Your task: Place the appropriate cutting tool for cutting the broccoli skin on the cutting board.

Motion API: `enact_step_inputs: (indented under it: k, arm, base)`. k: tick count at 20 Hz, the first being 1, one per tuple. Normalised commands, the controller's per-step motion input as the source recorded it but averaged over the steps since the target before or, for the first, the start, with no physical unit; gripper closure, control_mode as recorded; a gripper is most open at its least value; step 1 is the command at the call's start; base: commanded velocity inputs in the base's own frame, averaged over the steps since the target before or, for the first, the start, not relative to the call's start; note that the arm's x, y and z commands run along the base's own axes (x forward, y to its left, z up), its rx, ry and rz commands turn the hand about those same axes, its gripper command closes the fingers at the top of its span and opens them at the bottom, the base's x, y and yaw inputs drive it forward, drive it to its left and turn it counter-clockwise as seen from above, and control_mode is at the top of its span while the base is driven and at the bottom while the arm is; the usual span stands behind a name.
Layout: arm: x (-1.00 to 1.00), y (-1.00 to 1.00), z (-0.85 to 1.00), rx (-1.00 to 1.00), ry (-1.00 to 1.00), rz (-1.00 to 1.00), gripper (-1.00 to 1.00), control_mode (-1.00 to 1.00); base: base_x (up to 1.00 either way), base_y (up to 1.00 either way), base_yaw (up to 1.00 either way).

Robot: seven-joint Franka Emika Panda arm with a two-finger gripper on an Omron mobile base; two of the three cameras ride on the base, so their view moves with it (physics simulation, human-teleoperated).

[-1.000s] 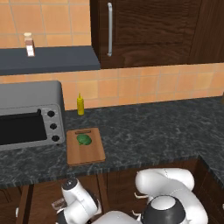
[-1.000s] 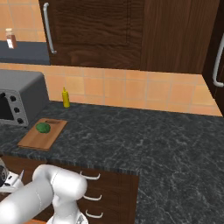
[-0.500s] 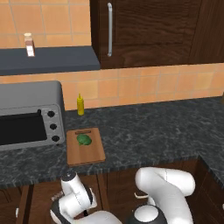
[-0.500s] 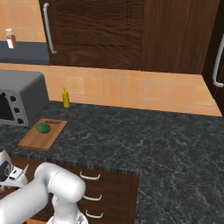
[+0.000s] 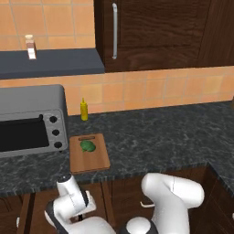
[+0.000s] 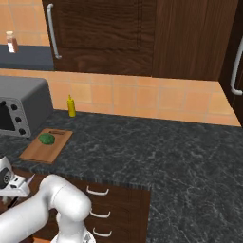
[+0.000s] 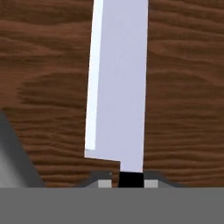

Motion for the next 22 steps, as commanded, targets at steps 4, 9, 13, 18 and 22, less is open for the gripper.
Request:
enact_step_inputs:
  k: [4, 9, 13, 18, 22]
  arm:
    - [-0.8, -0.15, -0.58, 0.0, -0.04, 0.0, 1.0, -1.0]
    - [-0.98, -0.2, -0.66, 0.0, -0.12, 0.0, 1.0, -1.0]
    - [-0.97, -0.25, -0.59, 0.01, -0.21, 0.0, 1.0, -1.0]
    - [-0.42, -0.16, -0.02, 0.06, -0.04, -0.02, 1.0, -1.0]
    - [0.0, 0.0, 0.6, 0.0, 0.03, -0.08, 1.0, -1.0]
  base:
    - [0.0, 0.0, 0.0]
    - [0.0, 0.0, 0.0]
    - [0.0, 0.0, 0.0]
    - [0.0, 0.0, 0.0]
    - [0.0, 0.0, 0.0]
